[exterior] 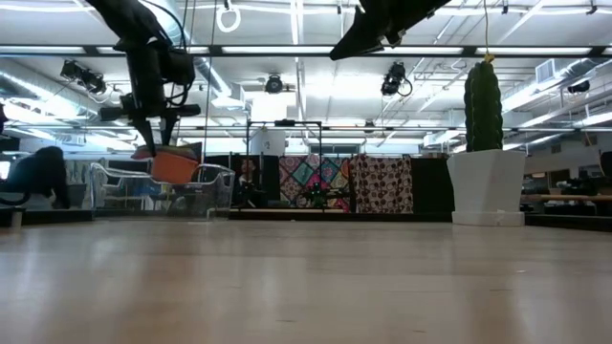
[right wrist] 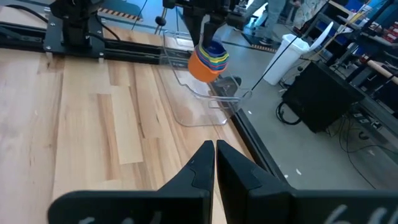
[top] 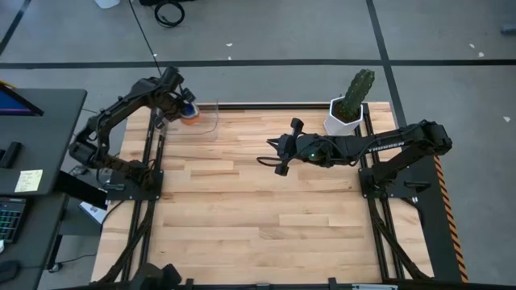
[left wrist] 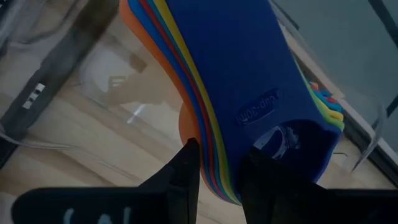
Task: Nest measuring cups in basket
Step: Put the stacked nesting measuring cups into the transparent bin
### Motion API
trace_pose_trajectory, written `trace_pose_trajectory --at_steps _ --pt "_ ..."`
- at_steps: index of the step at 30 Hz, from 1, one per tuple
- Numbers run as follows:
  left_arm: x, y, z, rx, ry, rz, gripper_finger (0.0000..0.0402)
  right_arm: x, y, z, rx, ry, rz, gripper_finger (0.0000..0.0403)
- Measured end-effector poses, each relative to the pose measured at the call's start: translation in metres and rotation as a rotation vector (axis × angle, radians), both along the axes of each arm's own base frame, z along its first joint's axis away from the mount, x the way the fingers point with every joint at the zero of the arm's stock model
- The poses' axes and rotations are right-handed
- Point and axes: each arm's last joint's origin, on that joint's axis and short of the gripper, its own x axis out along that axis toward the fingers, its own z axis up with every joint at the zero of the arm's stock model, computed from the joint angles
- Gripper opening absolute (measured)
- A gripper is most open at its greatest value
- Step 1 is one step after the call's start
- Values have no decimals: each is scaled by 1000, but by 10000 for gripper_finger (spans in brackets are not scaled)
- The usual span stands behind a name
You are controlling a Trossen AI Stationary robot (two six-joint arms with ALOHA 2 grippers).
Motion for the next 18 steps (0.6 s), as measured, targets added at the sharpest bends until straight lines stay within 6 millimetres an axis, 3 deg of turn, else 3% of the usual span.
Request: trace_pose_trajectory --at_steps 18 --pt "9 12 -15 -49 -45 -23 85 0 0 0 1 -4 1 23"
